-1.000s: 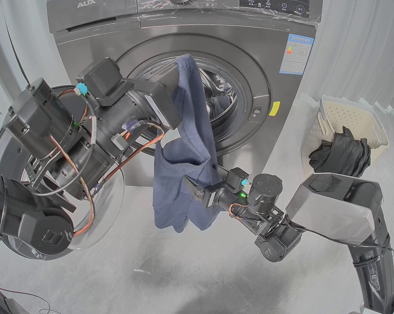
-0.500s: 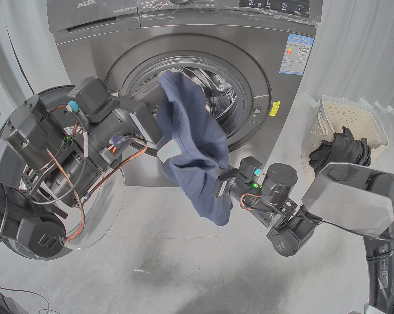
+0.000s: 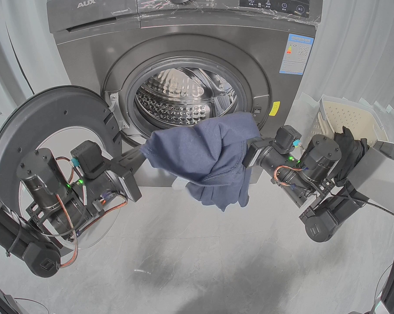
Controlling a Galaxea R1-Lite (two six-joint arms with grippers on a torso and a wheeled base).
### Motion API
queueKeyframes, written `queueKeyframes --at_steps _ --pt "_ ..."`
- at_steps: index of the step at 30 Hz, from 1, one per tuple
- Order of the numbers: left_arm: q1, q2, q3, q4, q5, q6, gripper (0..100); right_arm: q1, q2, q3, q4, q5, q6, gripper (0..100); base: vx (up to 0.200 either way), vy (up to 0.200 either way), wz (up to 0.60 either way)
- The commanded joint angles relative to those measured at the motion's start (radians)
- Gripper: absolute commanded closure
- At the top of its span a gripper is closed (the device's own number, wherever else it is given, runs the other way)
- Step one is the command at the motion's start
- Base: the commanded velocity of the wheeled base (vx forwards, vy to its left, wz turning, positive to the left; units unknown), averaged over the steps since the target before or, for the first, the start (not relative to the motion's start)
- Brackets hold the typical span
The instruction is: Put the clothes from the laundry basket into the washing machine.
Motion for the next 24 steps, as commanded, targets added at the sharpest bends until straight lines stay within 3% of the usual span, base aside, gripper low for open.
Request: queueKeyframes --at_steps 1,5,12,18,19,24 --pt "0.003 0.133 0.050 -0.061 -0.015 0.005 100 0.011 -0.078 0.016 -0.001 0.001 0.000 100 0.000 0.000 0.00" --pt "-0.001 0.229 0.073 -0.119 -0.031 0.011 100 0.027 -0.084 0.013 -0.001 0.001 0.001 100 0.000 0.000 0.00" --pt "-0.004 0.338 0.050 -0.121 -0.033 0.029 100 0.059 -0.084 0.000 0.002 0.002 0.000 100 0.000 0.000 0.00" --pt "-0.010 0.347 0.038 -0.121 -0.031 0.028 100 0.066 -0.084 -0.008 -0.001 0.002 0.000 100 0.000 0.000 0.00" --pt "-0.010 0.347 0.038 -0.121 -0.031 0.028 0 0.066 -0.084 -0.008 -0.001 0.002 0.000 100 0.000 0.000 0.00" --pt "-0.017 0.347 0.107 -0.121 -0.033 0.029 0 0.042 -0.076 -0.030 0.001 0.005 0.000 100 0.000 0.000 0.00"
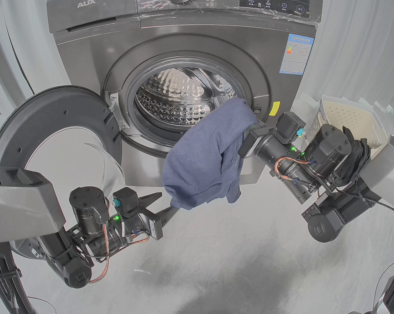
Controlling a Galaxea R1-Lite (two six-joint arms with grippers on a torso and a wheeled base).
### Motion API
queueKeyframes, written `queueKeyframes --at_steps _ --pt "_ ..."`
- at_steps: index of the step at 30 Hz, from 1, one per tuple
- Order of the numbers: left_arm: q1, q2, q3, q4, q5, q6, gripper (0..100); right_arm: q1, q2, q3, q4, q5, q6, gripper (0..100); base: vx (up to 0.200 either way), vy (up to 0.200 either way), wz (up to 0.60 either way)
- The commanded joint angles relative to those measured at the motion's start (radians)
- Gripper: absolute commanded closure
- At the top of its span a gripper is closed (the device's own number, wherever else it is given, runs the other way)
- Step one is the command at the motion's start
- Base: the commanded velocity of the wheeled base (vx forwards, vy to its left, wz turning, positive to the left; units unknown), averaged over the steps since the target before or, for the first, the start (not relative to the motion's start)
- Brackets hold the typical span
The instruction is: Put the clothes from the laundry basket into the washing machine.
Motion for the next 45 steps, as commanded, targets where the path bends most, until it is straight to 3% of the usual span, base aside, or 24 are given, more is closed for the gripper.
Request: queueKeyframes --at_steps 1,10,25,36,45 --pt "-0.015 0.005 0.096 -0.001 -0.007 0.002 0 -0.031 0.005 -0.032 0.002 0.004 0.000 100 0.000 0.000 0.00" --pt "-0.049 -0.032 0.166 -0.001 -0.062 0.033 0 -0.022 0.029 -0.085 0.006 0.001 0.000 100 0.000 0.000 0.00" --pt "-0.098 0.023 -0.222 0.002 -0.050 0.011 0 0.030 0.077 -0.069 0.006 -0.005 0.000 100 0.000 0.000 0.00" --pt "-0.096 0.142 -0.378 0.005 -0.047 0.014 0 0.056 0.075 -0.068 0.006 -0.012 0.003 100 0.000 0.000 0.00" --pt "-0.098 0.238 -0.479 0.007 -0.033 0.024 0 0.125 0.072 -0.066 0.014 -0.051 0.014 100 0.000 0.000 0.00"
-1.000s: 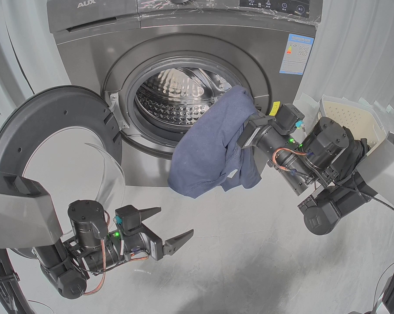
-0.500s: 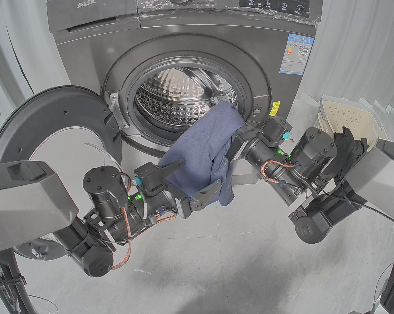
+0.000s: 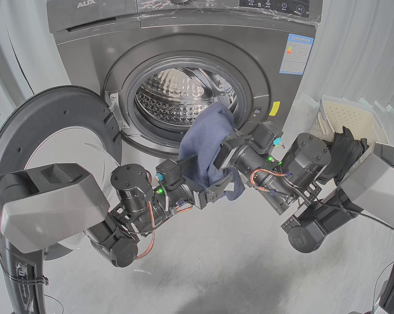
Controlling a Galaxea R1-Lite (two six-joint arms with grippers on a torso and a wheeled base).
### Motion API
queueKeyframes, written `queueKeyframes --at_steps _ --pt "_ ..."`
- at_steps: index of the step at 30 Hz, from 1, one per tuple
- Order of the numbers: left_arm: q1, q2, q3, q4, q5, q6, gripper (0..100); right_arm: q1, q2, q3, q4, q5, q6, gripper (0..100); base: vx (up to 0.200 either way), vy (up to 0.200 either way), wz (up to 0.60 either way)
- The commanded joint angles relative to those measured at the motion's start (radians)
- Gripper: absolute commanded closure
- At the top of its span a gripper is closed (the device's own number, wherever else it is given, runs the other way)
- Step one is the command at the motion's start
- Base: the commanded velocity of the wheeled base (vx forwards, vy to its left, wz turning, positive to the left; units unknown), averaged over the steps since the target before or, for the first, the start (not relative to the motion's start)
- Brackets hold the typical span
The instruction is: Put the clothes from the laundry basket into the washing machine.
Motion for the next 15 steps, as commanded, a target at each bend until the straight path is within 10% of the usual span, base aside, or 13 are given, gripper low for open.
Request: queueKeyframes --at_steps 1,15 --pt "0.000 0.072 -0.056 0.001 0.006 0.001 0 0.038 -0.001 0.002 0.005 -0.014 0.005 100 0.000 0.000 0.00" --pt "0.027 0.148 -0.156 0.018 0.061 0.002 0 0.045 -0.009 0.009 0.006 -0.024 0.011 100 0.000 0.000 0.00"
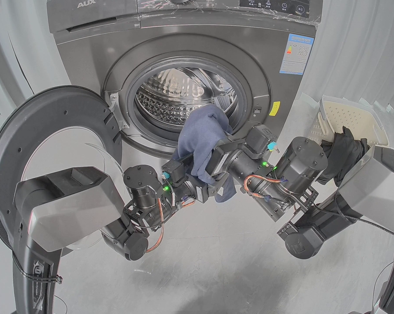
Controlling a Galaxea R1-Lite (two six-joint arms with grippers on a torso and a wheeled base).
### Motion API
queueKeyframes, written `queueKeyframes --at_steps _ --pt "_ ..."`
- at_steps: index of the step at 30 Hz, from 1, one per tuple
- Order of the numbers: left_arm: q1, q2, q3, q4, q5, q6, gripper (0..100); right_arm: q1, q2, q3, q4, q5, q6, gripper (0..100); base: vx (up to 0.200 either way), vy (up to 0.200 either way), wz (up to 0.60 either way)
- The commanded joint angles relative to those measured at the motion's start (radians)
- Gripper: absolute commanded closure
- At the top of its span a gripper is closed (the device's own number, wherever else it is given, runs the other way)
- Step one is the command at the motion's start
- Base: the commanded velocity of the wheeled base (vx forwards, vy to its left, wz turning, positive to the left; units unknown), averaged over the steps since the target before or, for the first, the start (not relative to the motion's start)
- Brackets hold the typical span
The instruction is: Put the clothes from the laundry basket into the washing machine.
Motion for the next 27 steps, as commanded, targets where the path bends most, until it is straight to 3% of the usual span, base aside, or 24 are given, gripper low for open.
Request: queueKeyframes --at_steps 1,3,4,14,20,24,27 --pt "0.005 0.029 -0.011 0.001 0.010 0.000 0 0.001 -0.006 0.001 -0.001 0.000 0.001 100 0.000 0.000 0.00" --pt "0.013 0.032 -0.013 -0.001 0.018 0.001 0 0.001 -0.006 0.003 -0.002 0.000 0.001 100 0.000 0.000 0.00" --pt "0.014 0.032 -0.013 -0.001 0.019 0.001 100 0.001 -0.006 0.001 -0.002 0.000 0.001 100 0.000 0.000 0.00" --pt "0.005 0.024 -0.017 -0.013 0.021 -0.002 100 -0.008 -0.019 0.015 -0.004 -0.001 0.007 100 0.000 0.000 0.00" --pt "0.011 -0.057 0.027 -0.016 0.019 -0.012 100 -0.057 -0.069 0.082 -0.016 0.000 0.011 100 0.000 0.000 0.00" --pt "0.011 -0.123 0.076 -0.016 0.018 -0.028 100 -0.085 -0.083 0.119 -0.017 0.004 0.021 100 0.000 0.000 0.00" --pt "0.004 -0.212 0.133 -0.016 0.018 -0.069 100 -0.114 -0.082 0.164 -0.019 0.004 0.025 100 0.000 0.000 0.00"
